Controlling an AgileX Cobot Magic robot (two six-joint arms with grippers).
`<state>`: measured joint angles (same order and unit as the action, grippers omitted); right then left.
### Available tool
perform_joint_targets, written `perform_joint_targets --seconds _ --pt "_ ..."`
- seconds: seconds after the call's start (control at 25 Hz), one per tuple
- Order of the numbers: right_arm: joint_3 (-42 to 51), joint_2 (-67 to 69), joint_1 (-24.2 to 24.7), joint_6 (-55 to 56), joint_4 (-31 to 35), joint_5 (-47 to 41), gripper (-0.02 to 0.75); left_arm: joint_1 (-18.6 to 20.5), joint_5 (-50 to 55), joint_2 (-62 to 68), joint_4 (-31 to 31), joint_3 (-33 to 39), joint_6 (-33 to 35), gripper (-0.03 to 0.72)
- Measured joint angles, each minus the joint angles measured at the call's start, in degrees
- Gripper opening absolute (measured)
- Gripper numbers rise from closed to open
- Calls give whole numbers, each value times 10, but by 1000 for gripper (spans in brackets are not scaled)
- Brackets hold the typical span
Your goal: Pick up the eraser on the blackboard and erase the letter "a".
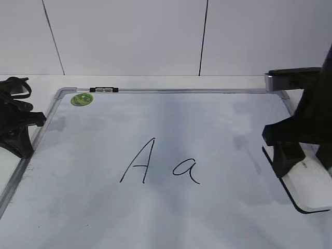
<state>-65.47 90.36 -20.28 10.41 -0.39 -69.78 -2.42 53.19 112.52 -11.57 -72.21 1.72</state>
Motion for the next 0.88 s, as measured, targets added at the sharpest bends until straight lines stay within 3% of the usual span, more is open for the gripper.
perform_joint_targets --seconds 0.32,0.88 --pt "-78 77 -65 -3 -20 0 559 0 0 0 0 0 0 16" --pt "-161 203 -98 -9 -25 1 559 0 0 0 -1 0 0 16"
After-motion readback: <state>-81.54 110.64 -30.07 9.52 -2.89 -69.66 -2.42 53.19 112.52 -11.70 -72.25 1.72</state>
